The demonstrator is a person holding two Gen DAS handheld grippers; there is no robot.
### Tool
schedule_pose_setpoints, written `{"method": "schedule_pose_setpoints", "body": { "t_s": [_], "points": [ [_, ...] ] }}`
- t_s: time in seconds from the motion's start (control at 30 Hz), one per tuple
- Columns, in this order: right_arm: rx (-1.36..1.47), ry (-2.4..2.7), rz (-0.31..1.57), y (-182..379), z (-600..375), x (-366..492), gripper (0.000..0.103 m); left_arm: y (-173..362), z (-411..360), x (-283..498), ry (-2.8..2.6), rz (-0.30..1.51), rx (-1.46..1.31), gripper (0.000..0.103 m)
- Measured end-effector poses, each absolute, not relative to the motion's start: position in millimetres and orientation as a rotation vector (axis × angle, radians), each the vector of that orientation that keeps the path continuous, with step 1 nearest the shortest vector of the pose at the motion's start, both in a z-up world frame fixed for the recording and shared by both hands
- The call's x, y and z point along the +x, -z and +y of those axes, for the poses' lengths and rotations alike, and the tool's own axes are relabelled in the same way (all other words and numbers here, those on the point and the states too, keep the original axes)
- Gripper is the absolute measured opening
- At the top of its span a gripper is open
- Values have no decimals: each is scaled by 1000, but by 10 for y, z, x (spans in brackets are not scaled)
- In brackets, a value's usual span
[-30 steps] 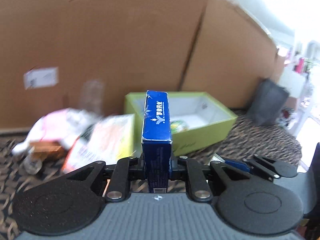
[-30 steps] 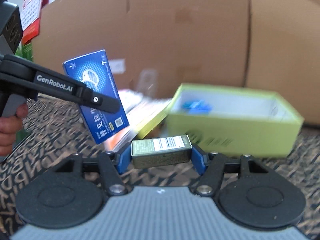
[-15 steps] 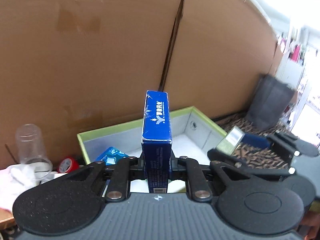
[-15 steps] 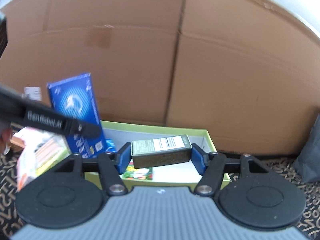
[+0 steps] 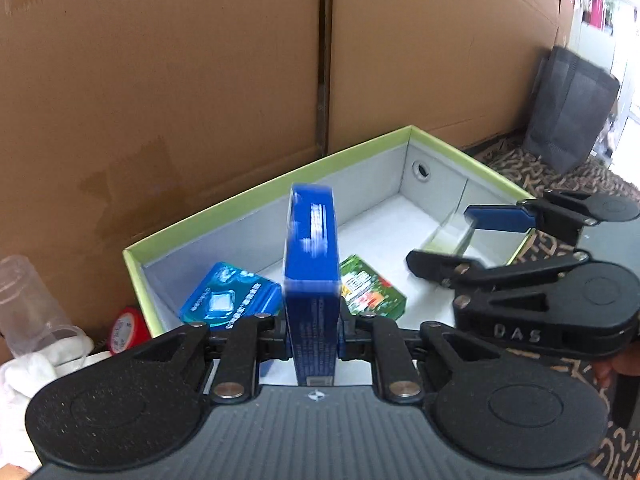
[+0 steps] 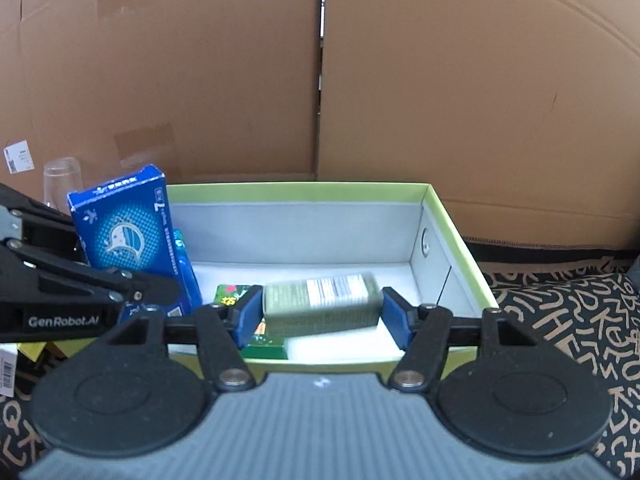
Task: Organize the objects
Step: 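Lower the tin and blue medicine box into the shoebox and open both tools, then grasp the white-orange medicine box with the right tool while the left tool grasps the tape roll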
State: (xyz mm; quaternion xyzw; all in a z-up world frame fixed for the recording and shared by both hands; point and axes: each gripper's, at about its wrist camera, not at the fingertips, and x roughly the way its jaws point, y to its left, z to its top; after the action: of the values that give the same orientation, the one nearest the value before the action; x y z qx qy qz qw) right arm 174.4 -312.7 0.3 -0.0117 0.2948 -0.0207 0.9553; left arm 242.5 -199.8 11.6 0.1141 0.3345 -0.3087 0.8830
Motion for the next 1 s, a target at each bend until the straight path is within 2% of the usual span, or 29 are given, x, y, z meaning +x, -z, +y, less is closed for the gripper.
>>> {"method": "schedule_pose_setpoints", "body": {
  "t_s": [0.03, 0.07, 0.1, 0.13, 0.17, 0.23, 0.6, 1.0],
  "points": [
    [-31, 54, 591, 9, -3119, 1734, 86, -112, -1988, 2427, 637, 700, 228, 42],
    [-43, 88, 576, 12, -3115, 1719, 89, -113, -1952, 2434, 623, 701, 216, 69],
    [-54, 106, 562, 1, -3148, 1715, 90, -117, -1897, 2433, 605, 690, 200, 81],
    [-56, 113, 551, 3, -3159, 1684, 94, -124, -1851, 2386, 593, 660, 179, 88],
    [-48, 111, 543, 8, -3146, 1655, 101, -132, -1787, 2361, 587, 628, 156, 88],
    [-30, 108, 516, 7, -3160, 1605, 102, -140, -1712, 2341, 590, 629, 128, 88],
    [-25, 118, 442, -291, -3344, 1348, 103, -271, -1470, 2131, 558, 585, 65, 88],
    [-7, 24, 402, -396, -2941, 752, 103, -230, -665, 1307, 464, 549, -104, 89]
  ]
}}
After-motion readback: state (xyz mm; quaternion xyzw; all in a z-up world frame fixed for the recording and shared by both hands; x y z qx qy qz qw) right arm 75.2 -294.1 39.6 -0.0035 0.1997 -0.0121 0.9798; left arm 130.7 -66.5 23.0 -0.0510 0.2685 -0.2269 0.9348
